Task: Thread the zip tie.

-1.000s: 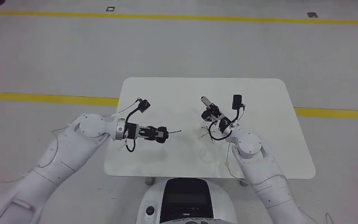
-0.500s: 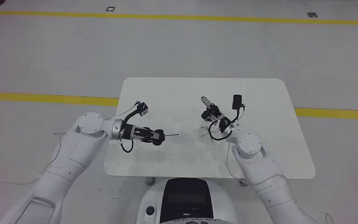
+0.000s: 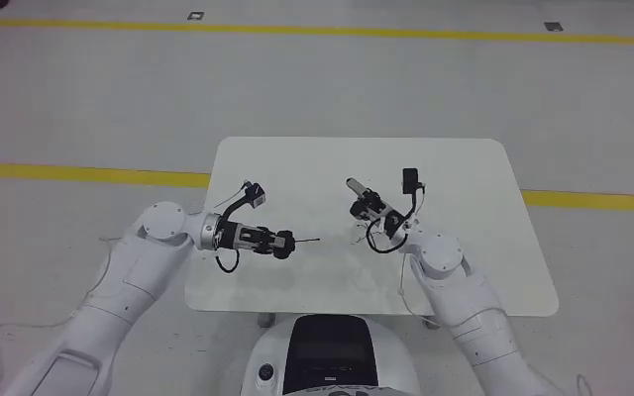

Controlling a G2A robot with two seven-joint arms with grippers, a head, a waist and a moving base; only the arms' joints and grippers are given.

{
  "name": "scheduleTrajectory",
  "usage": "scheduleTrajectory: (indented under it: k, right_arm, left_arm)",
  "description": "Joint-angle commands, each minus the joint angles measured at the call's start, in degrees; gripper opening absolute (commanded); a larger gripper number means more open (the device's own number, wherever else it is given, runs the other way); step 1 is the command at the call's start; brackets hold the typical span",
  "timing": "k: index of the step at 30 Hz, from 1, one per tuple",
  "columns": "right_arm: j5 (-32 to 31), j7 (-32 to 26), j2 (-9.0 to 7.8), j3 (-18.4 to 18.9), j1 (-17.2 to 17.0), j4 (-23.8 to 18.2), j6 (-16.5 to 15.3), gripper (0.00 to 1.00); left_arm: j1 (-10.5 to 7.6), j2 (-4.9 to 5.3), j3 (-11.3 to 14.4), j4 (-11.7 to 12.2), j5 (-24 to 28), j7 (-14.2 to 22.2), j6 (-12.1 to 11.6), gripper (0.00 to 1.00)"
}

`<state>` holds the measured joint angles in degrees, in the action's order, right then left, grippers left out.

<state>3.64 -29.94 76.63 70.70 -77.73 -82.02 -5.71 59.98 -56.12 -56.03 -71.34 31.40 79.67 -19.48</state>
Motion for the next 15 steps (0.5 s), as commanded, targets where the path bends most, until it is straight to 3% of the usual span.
scheduleTrajectory:
  k: [1,7,15]
  right_arm:
    - [3.1,-5.1,-0.19,0.4,0.5,1.1,-0.7,1.0]
    - [11.6,-19.0,-0.29,-0.6,4.4,7.3,0.8,1.0]
    - [12.3,-19.8,-0.28,-0.7,5.0,8.1,0.9,1.0]
  left_arm:
    - [-0.34,0.09,0.4,0.0,0.7,0.0,0.0,0.0]
    - [-1.56,-0.02,1.8,2.0,5.5,0.0,0.0,0.0]
    - [-1.92,-0.02,2.1,2.7,5.9,0.0,0.0,0.0]
